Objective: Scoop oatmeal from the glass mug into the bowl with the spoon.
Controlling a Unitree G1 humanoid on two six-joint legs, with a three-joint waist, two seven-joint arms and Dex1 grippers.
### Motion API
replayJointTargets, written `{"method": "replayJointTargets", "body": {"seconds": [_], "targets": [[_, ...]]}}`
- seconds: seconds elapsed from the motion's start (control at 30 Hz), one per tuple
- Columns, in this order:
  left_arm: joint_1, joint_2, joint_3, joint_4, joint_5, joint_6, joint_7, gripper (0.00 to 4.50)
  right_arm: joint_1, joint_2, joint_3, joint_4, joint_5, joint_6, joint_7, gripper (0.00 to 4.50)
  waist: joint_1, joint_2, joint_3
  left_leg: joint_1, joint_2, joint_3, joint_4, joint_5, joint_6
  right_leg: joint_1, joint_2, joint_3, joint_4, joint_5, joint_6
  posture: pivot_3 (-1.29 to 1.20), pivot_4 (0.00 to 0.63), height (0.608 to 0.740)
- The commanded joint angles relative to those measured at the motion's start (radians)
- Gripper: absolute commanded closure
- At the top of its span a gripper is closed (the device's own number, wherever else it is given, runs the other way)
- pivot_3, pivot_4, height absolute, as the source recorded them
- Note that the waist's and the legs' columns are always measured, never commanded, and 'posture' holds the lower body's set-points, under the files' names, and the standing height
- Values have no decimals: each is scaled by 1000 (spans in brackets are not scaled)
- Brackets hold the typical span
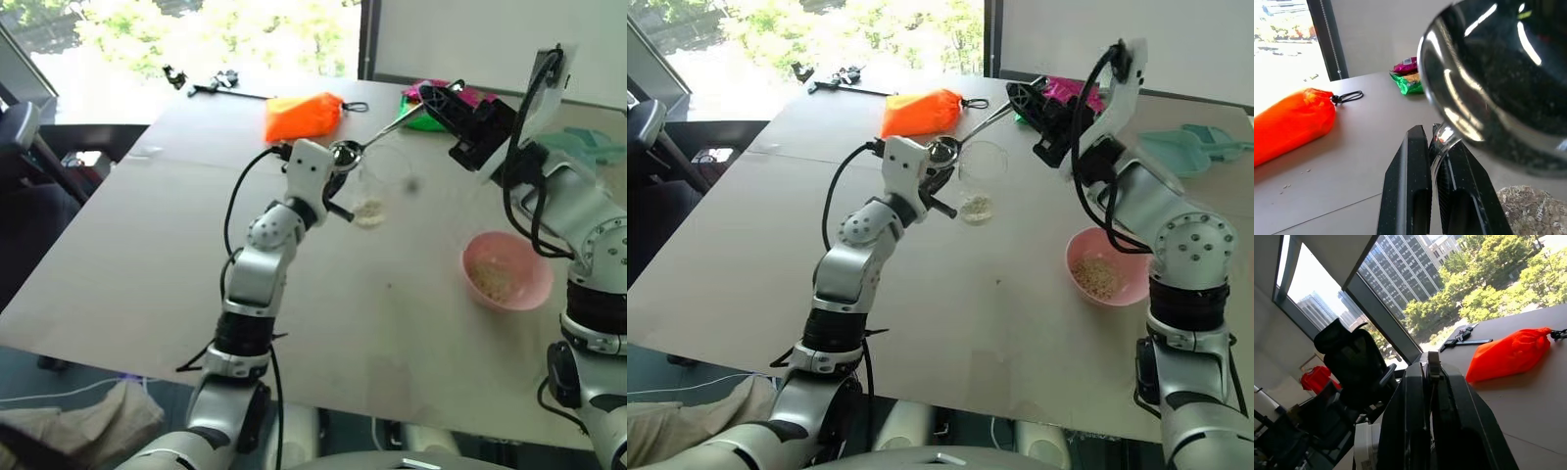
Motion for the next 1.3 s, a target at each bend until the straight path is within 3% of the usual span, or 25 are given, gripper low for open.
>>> {"method": "replayJointTargets", "body": {"seconds": [0.03,0.27,0.43,0.8,0.83,0.87,0.97,1.1,1.2,1.3], "targets": [[3,28,13,-8,0,-46,5,4454,-39,6,-64,-16,72,-23,-53,4500,-1,0,0,0,0,0,0,0,0,0,0,0,0,0,0,0,150,739],[7,37,34,1,-27,-50,12,4454,-32,-63,-96,-22,62,13,-59,4500,2,0,0,0,0,0,0,0,0,0,-1,0,0,0,0,0,150,739],[-7,24,45,-11,-49,-47,19,4454,-2,-120,-22,-46,-112,58,34,4500,-2,0,0,0,0,0,0,0,0,0,0,0,0,0,0,0,150,739],[-22,21,39,10,-51,-60,26,4454,-31,-121,134,-86,-397,104,270,4500,0,0,0,0,-1,0,0,0,0,0,0,-1,-1,0,0,0,150,739],[-21,21,39,13,-51,-62,25,4500,-34,-118,145,-89,-438,97,280,3769,0,0,0,0,-1,0,0,0,0,0,0,0,-1,0,0,0,150,739],[-19,16,41,20,-56,-67,25,4500,-36,-112,154,-91,-463,95,299,3489,0,0,0,0,-1,0,0,0,0,0,0,0,-1,0,0,0,150,739],[-8,10,62,57,-74,-84,28,4500,-33,-103,164,-109,-522,84,361,2066,1,0,0,0,-1,0,0,0,0,0,0,0,-1,0,0,0,150,739],[-1,26,108,162,-85,-157,35,4500,64,-178,124,-223,-589,50,509,175,3,0,0,0,-2,-1,0,0,0,0,0,-1,-1,0,0,0,150,739],[-18,55,161,273,-111,-235,25,4500,284,-296,62,-379,-678,-80,742,29,9,-1,0,-2,-2,-4,-1,-1,1,1,-1,-4,-2,0,0,0,150,739],[-39,92,184,369,-127,-308,-18,4500,509,-347,-38,-460,-717,-158,860,29,3,-1,0,-1,-4,-3,-1,-1,2,1,-2,-3,-3,0,0,0,150,739]]}}
